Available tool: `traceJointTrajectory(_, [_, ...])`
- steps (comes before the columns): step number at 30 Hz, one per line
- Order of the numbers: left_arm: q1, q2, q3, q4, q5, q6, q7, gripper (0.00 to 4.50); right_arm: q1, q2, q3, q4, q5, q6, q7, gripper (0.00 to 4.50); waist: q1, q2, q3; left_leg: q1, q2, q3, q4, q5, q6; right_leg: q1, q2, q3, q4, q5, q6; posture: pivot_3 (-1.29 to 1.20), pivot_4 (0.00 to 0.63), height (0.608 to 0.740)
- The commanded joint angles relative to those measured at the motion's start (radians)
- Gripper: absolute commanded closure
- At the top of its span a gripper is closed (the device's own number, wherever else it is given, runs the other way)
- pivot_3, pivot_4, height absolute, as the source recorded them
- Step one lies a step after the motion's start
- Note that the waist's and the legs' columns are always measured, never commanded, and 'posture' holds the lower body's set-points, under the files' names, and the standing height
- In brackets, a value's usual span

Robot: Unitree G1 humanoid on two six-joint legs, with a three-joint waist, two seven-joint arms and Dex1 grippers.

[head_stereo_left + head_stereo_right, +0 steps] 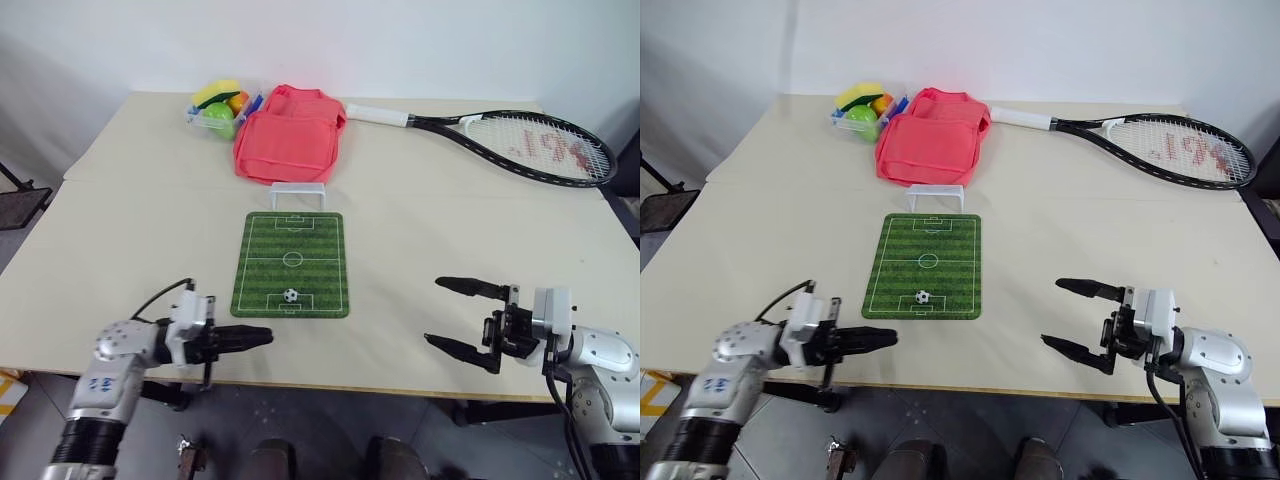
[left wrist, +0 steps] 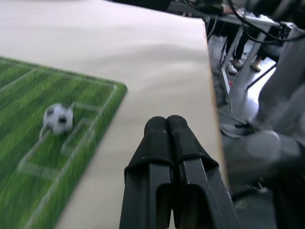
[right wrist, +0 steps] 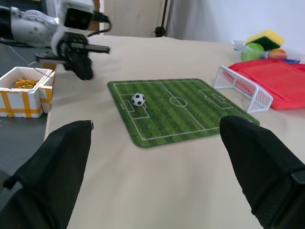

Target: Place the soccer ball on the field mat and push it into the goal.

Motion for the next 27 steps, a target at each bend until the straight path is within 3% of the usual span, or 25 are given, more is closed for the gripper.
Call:
traceJointTrajectory(1, [-0.051, -0.017, -0.024, 0.045, 0.049, -0.021, 0.042, 4.47, 0.006, -0.004, -0.023, -0.020, 0.009, -0.023, 0.001, 0.00, -0.004, 0.000, 0.000, 0.000, 0.000, 0.000, 0.000, 0.000, 0.000, 0.000, 0.000, 0.000, 0.000, 0.000, 0.000, 0.00, 0.150, 0.740])
traceJointTrajectory(14, [-0.227, -0.072, -0.074, 0.291, 0.139, -0.095, 0.053, 4.47, 0.089, 0.039, -0.037, 0.017, 0.003, -0.114, 0.001, 0.00, 0.000, 0.000, 0.000, 0.000, 0.000, 0.001, 0.001, 0.000, 0.000, 0.000, 0.000, 0.001, 0.000, 0.000, 0.000, 0.00, 0.150, 0.740])
traceJointTrajectory(19, [-0.381, -0.141, -0.050, 0.488, 0.207, -0.173, 0.205, 4.47, 0.129, 0.068, -0.039, 0.016, -0.001, -0.152, -0.015, 0.00, 0.004, 0.000, 0.000, 0.000, 0.000, 0.001, 0.002, 0.000, 0.000, 0.001, 0.000, 0.000, 0.000, 0.001, 0.001, 0.00, 0.150, 0.740])
traceJointTrajectory(23, [-0.561, -0.176, -0.020, 0.729, 0.272, -0.320, 0.379, 4.47, 0.139, 0.100, -0.041, -0.003, -0.011, -0.157, -0.079, 0.00, 0.001, -0.002, 0.001, -0.001, -0.001, 0.001, 0.004, 0.000, 0.001, 0.001, 0.000, 0.000, 0.000, 0.002, 0.002, 0.00, 0.150, 0.740])
traceJointTrajectory(27, [-0.616, -0.180, 0.023, 0.766, 0.212, -0.366, 0.290, 4.47, 0.121, 0.141, -0.043, -0.034, -0.027, -0.141, -0.195, 0.00, -0.006, -0.002, 0.001, -0.001, -0.001, 0.001, 0.003, -0.001, 0.001, 0.000, 0.000, 0.001, -0.001, 0.002, 0.002, 0.00, 0.150, 0.740])
